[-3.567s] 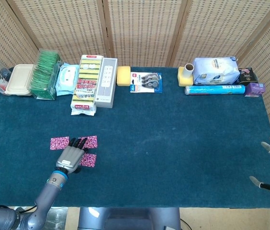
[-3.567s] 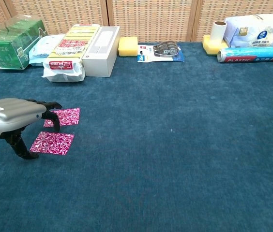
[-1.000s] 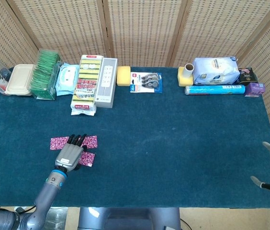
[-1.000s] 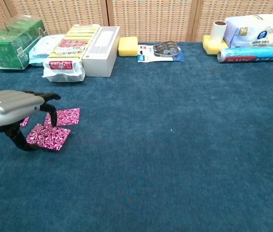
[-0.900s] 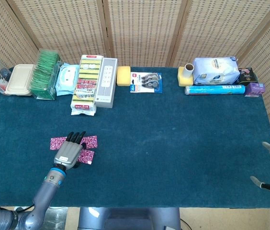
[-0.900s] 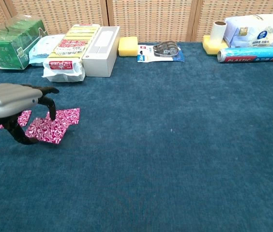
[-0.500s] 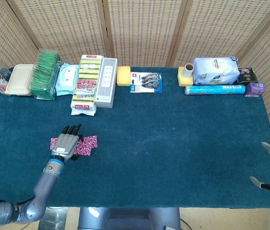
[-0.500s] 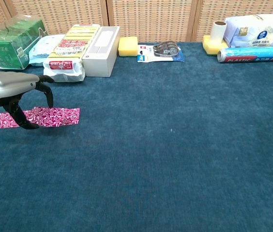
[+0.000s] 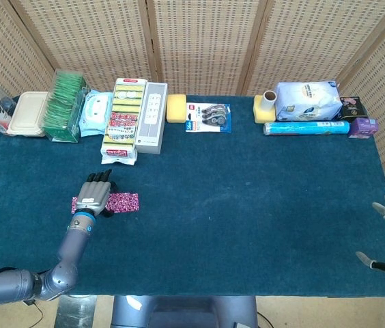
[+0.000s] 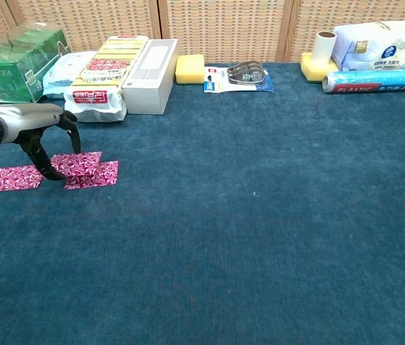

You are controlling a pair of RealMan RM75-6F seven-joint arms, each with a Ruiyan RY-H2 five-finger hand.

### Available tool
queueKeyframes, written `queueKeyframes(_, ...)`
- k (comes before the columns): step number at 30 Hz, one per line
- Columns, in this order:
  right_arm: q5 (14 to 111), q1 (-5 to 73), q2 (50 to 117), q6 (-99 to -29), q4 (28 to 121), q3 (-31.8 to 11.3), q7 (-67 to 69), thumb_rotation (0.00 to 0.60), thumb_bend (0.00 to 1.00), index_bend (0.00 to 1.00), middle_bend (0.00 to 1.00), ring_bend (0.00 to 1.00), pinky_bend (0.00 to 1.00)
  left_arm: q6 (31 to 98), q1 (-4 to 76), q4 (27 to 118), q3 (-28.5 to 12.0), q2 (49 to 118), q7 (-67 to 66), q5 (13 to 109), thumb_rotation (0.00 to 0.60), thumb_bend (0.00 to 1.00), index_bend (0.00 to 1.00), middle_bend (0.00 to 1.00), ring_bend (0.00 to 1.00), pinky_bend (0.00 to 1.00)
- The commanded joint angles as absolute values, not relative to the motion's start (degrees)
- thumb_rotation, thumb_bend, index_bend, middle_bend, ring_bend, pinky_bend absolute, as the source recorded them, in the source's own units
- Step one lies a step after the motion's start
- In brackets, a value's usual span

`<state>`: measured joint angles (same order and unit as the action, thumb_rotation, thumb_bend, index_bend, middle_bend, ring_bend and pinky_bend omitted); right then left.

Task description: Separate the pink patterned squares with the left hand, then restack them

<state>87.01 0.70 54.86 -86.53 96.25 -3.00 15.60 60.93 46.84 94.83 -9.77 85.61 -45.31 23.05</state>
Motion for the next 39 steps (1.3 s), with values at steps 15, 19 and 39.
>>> queueKeyframes(15,86.63,0.58,54.76,-86.86,95.84,-3.24,16.27,0.6,0.0,0.13,0.02,0.01,0.01,62.96,50.82,92.88,-9.25,89.33,-49.07,18.25,0.6,0.23,0.38,0.0,0.0,0.02)
queueKeyframes(19,86.79,0.53,54.67,-86.96,95.7,-3.21,16.71,0.6,0.0,0.13,0.02,0.01,0.01,63.23,51.22,92.54,-9.17,89.71,-49.35,17.88,0.6,0.23,0.38,0.0,0.0,0.02)
queueKeyframes(39,86.82,0.35,54.37,-87.28,95.17,-3.27,18.01,0.6,0.0,0.13,0.02,0.01,0.01,65.62,52.42,92.22,-9.09,91.33,-51.65,13.97,0.6,0.22,0.38,0.0,0.0,0.02)
